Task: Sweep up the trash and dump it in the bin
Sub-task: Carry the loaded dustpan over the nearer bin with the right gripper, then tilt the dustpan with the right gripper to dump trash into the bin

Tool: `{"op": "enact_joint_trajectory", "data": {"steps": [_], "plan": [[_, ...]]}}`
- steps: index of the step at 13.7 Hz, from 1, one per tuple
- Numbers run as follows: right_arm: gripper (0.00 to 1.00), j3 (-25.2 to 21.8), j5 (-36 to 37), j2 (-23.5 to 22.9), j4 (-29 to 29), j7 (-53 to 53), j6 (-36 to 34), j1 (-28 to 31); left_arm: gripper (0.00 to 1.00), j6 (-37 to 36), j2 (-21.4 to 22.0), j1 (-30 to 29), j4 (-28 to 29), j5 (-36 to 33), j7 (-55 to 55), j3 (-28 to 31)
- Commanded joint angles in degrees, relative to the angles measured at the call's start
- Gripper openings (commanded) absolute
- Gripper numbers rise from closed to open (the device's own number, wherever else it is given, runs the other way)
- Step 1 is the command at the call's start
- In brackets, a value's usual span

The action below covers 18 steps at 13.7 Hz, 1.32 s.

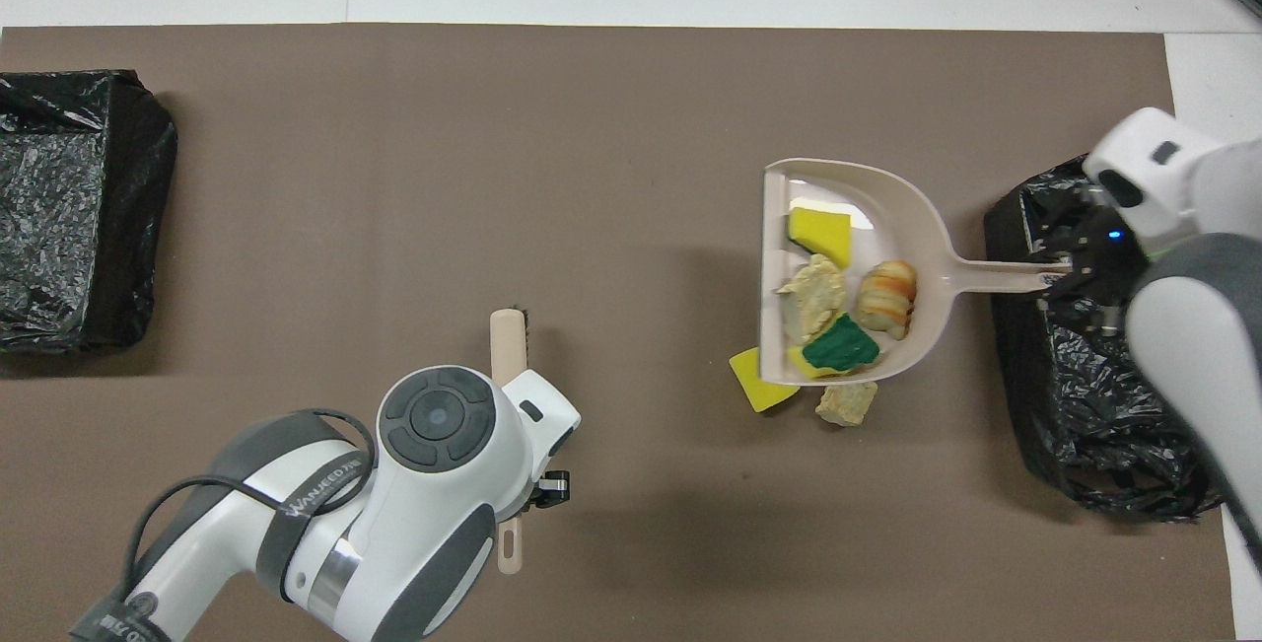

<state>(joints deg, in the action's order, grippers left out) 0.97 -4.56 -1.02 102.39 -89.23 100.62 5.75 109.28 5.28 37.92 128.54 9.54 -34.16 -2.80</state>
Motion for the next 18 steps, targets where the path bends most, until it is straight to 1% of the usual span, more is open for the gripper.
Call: {"op": "enact_joint_trajectory", "data": {"steps": [1, 3, 5, 6, 8, 9, 10, 12, 13, 14, 16, 17, 18], "plan": [[0.0, 0.53, -0.29, -0.83, -3.95, -6.37, -4.11, 8.72, 0.0, -1.07, 2.71, 4.95, 1.97, 0.13, -5.02, 0.43], [0.0, 0.44, 5.05, -1.27, -5.27, -10.6, -4.2, 14.01, 0.0, -0.12, 4.73, 9.07, 4.16, 0.3, -10.11, 0.43], [0.0, 0.44, 11.2, -1.35, -5.71, -13.59, -4.03, 17.88, 0.0, 1.37, 6.93, 12.6, 6.71, 1.09, -13.9, 0.34], [0.0, 0.44, 14.46, -1.53, -5.8, -15.34, -3.94, 19.29, 0.0, 2.34, 7.02, 14.7, 7.59, 1.79, -15.83, 0.43], [0.0, 0.44, 19.65, -2.05, -7.11, -18.51, -1.58, 21.58, 0.0, 5.85, 6.59, 17.87, 9.88, 2.68, -18.22, 0.34], [0.0, 0.44, 22.11, -2.32, -7.47, -18.61, 0.09, 21.93, 0.0, 6.99, 6.5, 18.76, 10.5, 3.81, -18.92, 0.34], [0.0, 0.35, 25.01, -2.93, -7.56, -18.61, 3.15, 22.2, 0.0, 8.05, 6.15, 18.85, 10.85, 5.99, -19.1, 0.34], [0.0, 0.27, 28.97, -5.47, -9.13, -17.83, 7.29, 22.73, 0.0, 8.15, 6.06, 18.94, 11.81, 6.72, -18.05, 0.34], [0.0, 0.27, 30.56, -6.27, -9.75, -16.43, 9.48, 22.38, 0.0, 8.23, 6.06, 19.29, 12.08, 7.24, -17.44, 0.34], [0.0, 0.44, 33.88, -6.54, -9.67, -13.89, 10.72, 21.51, 0.0, 8.15, 6.06, 19.38, 12.26, 7.94, -15.52, 0.34], [0.0, 0.53, 43.71, -6.54, -9.15, -6.25, 10.48, 16.25, 0.0, 8.58, 5.45, 18.86, 12.7, 11.1, -12.17, 0.43], [0.0, 0.53, 45.76, -6.19, -8.53, -5.09, 9.95, 15.01, 0.0, 8.59, 5.27, 18.77, 12.87, 11.46, -11.2, 0.43], [0.0, 0.53, 46.21, -5.75, -7.65, -4.99, 9.95, 14.91, 0.0, 9.02, 4.57, 18.68, 12.96, 11.47, -11.19, 0.43]]}}
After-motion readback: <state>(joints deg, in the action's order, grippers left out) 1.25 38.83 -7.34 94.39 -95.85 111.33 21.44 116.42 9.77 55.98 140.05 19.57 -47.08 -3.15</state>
